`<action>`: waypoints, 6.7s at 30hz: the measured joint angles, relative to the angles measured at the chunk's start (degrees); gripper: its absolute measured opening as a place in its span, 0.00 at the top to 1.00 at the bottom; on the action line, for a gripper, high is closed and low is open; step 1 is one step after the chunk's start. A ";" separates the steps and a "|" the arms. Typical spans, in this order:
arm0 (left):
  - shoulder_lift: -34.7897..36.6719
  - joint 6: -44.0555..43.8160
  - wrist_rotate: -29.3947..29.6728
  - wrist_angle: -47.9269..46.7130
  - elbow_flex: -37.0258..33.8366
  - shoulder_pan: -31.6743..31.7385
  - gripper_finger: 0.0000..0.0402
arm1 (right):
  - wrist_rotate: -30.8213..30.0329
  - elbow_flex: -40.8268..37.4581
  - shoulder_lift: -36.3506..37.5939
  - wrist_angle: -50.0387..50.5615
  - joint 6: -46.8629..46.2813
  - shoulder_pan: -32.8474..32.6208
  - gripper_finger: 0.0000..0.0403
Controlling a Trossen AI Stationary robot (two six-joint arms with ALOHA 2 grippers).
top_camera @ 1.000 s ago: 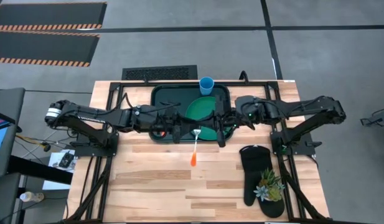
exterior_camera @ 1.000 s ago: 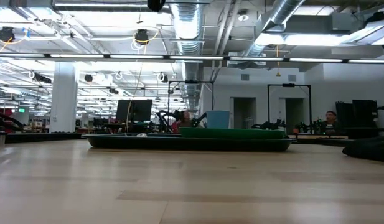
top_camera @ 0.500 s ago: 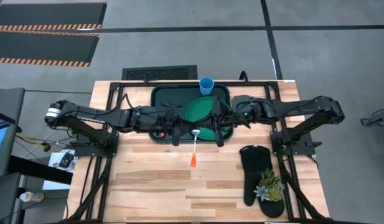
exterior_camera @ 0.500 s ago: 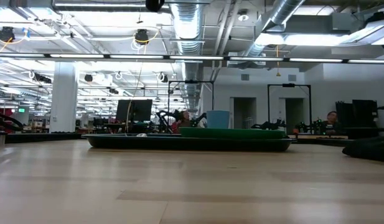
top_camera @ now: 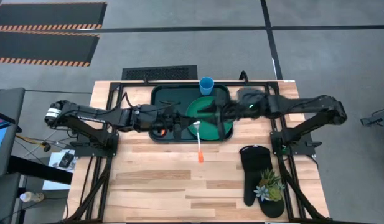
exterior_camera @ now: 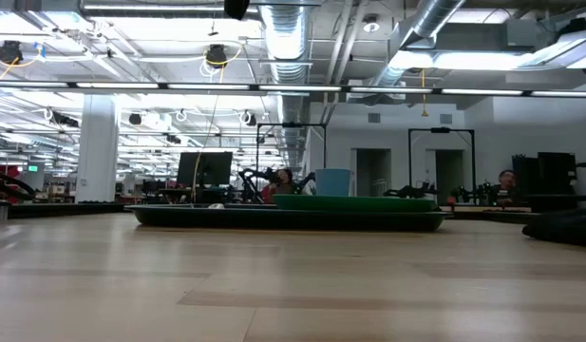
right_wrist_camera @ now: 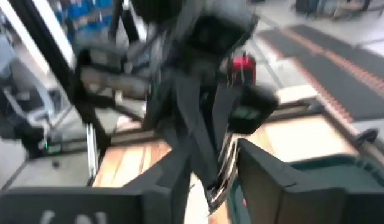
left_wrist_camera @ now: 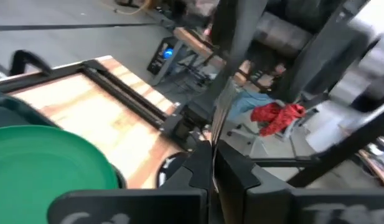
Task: Pick and place plate/cup/fork/spoon on tray
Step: Put the orange fork in between the green plate and the orange spoon on the black tray, then return to Home Position
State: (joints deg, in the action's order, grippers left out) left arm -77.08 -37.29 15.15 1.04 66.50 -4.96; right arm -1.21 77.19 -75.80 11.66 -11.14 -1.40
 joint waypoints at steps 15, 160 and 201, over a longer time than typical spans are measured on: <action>-0.02 1.56 -12.52 -3.02 -0.09 12.34 1.00 | -0.26 0.18 17.19 8.43 2.64 10.54 0.53; -21.51 -3.41 -31.86 7.76 -24.68 44.16 0.81 | -1.29 0.11 16.68 18.10 7.15 19.00 0.57; 50.01 12.62 -32.86 -0.69 -24.61 45.23 0.64 | 15.25 -0.90 35.77 22.57 10.61 29.93 0.57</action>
State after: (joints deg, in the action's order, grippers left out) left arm -27.07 -24.67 -17.71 0.35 41.89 40.27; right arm 14.04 76.28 -40.03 34.23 -0.52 28.53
